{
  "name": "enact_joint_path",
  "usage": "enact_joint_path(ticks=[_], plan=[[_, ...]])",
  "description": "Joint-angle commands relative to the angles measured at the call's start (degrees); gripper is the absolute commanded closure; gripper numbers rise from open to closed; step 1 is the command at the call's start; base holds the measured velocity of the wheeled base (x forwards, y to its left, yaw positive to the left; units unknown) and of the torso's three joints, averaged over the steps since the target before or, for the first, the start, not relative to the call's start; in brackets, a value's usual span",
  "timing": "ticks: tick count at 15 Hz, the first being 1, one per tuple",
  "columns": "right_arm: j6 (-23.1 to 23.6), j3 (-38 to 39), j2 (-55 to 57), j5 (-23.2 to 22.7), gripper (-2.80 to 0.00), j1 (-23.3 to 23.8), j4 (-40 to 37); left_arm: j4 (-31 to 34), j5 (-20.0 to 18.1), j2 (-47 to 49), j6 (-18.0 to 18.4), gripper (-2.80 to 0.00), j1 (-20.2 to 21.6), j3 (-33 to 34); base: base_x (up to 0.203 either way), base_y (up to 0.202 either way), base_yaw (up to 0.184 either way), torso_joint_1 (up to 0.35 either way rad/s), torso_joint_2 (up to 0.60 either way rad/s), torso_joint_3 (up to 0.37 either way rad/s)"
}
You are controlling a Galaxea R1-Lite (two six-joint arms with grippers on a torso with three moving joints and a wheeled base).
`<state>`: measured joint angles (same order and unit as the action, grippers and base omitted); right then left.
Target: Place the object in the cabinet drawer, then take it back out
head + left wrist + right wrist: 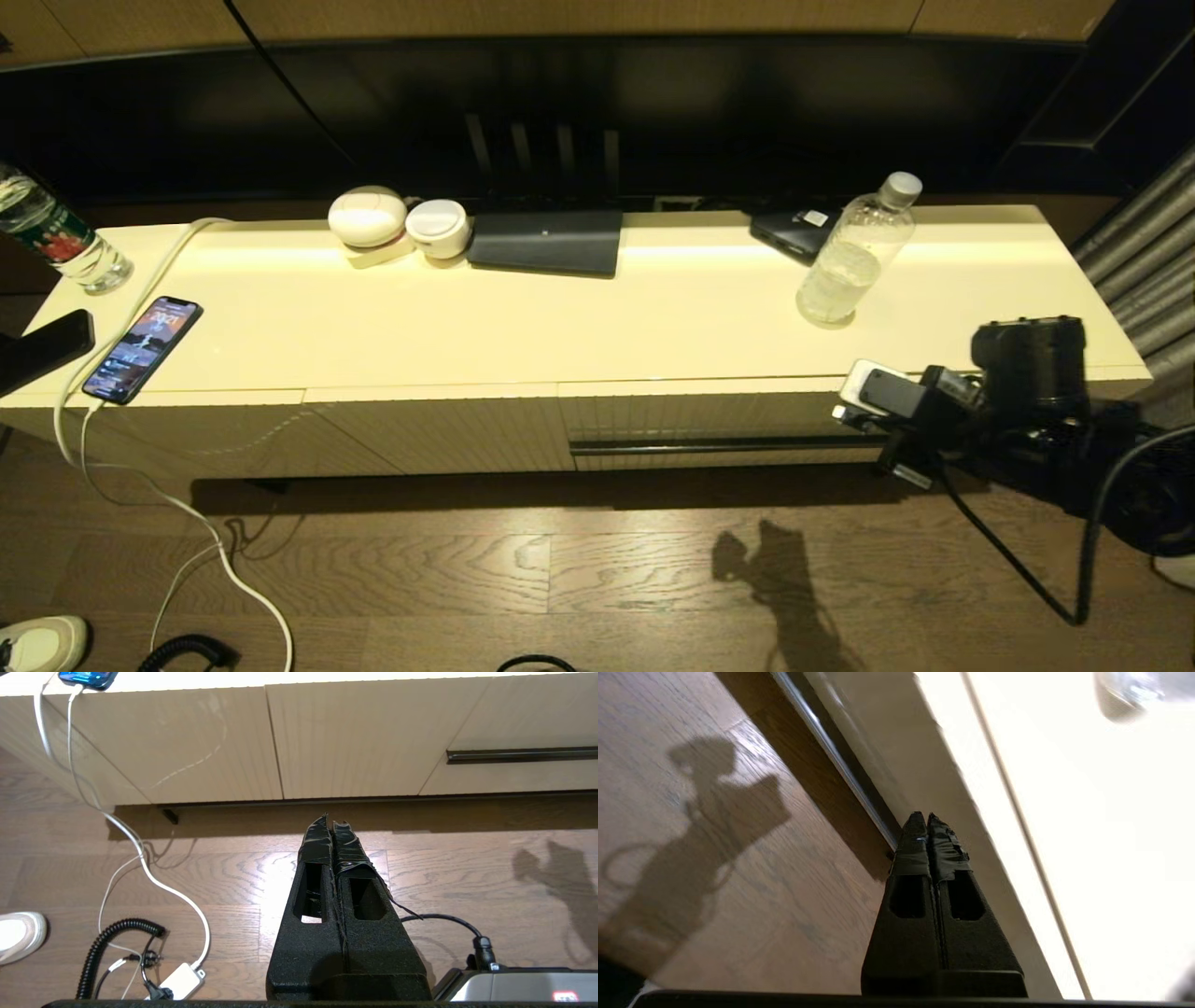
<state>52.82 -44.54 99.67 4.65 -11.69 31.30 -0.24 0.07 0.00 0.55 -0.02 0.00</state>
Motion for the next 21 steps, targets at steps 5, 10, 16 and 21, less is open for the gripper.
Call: enact_joint_path(ticks=[5,10,16,21], plan=[[-11.93,10.34,-48.89,0.41,0.0,5.85,-14.72,-0.02,0.01,0.0,-0.02,0.0,0.02,0.1,0.0,0.0,0.0,0.0,0.0,0.0],[-37.85,14.71,-84.44,1.51,0.0,9.53,-36.27,-0.02,0.01,0.0,-0.02,0.0,0.02,0.09,0.0,0.0,0.0,0.0,0.0,0.0],[-51.88,31.58,-99.78,-0.51,0.0,10.98,-45.66,-0.02,0.01,0.0,-0.02,0.0,0.02,0.17,0.0,0.0,0.0,0.0,0.0,0.0],[-54.9,36.4,-99.84,-5.54,0.0,11.07,-48.48,-0.02,0.01,0.0,-0.02,0.0,0.02,0.11,0.0,0.0,0.0,0.0,0.0,0.0]])
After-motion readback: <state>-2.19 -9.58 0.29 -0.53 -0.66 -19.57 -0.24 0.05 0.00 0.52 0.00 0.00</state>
